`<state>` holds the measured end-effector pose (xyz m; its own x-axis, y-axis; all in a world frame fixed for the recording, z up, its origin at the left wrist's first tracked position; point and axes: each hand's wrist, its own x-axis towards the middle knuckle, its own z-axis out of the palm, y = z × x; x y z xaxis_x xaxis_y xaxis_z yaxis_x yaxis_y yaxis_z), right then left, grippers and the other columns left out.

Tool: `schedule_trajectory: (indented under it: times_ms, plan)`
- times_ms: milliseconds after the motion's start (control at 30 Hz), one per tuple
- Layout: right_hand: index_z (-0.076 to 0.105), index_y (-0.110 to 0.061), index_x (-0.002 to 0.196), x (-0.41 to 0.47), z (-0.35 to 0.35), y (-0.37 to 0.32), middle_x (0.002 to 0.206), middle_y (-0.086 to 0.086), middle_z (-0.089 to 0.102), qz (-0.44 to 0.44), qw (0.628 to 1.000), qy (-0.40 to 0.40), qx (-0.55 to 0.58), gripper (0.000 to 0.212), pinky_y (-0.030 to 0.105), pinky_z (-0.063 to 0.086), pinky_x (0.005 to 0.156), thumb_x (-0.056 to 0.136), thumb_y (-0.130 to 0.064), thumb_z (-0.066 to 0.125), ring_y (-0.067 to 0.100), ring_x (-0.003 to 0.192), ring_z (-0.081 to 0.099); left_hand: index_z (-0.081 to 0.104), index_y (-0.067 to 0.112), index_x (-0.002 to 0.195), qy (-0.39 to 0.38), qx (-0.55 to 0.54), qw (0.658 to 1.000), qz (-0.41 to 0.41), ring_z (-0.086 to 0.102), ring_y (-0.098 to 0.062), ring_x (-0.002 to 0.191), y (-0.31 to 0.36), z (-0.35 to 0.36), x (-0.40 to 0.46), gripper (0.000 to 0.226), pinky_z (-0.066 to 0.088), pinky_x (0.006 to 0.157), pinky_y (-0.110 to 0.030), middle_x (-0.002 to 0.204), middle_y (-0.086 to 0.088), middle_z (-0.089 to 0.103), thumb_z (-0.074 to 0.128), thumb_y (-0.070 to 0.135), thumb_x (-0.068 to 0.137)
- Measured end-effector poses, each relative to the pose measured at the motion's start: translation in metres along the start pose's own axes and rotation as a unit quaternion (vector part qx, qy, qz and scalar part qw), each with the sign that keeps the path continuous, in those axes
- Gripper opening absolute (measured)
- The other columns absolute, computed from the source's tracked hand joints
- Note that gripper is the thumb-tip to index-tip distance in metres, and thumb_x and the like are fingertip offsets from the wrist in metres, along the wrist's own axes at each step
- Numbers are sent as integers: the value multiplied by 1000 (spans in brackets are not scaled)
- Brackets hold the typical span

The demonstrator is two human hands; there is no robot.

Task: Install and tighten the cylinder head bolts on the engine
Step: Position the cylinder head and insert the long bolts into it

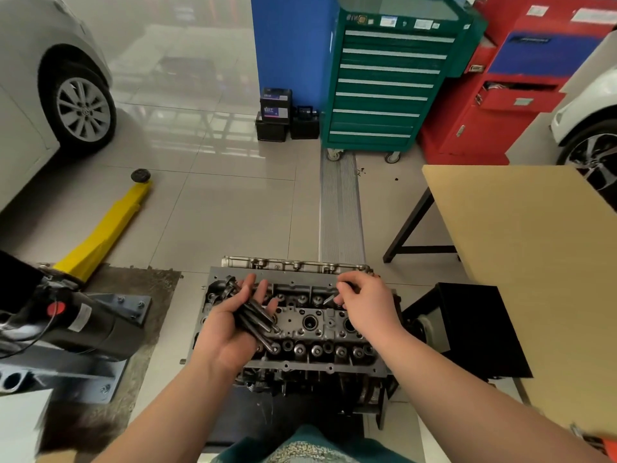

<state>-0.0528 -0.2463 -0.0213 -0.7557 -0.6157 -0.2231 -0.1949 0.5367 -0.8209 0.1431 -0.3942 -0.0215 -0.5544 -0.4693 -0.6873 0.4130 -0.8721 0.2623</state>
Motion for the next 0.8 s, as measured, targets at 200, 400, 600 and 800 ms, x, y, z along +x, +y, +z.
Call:
schedule_trajectory:
  times_ms: [200,400,600,800]
  plan:
    - [73,-31,115,5,8,-7,86,-16,70,-15,993,20,-117,18,13,51,65,103,-27,59,-5,74,67,66,12,125,-18,13,1000,-7,75,-27,114,27,-2,8,41,53,101,-54,129,-10,74,64,-1,86]
    - [74,-29,124,2,19,-1,112,-15,73,-33,988,27,-148,24,17,50,93,101,-28,64,-4,103,63,69,17,120,-26,4,999,-19,74,-30,115,41,-6,18,39,53,102,-56,130,-12,74,67,1,84]
    - [73,-38,125,3,24,-4,113,-20,72,-72,969,24,-234,27,29,47,102,99,-40,65,5,116,58,81,18,101,-35,-9,999,-35,77,-25,98,48,-5,20,25,62,90,-55,107,-9,77,71,2,84]
    - [74,-41,122,-11,34,14,114,-10,65,7,987,65,-149,28,25,49,95,95,-45,70,7,105,60,80,13,106,-39,-4,997,-65,76,-21,82,51,-2,15,25,62,88,-55,92,-10,75,70,2,86]
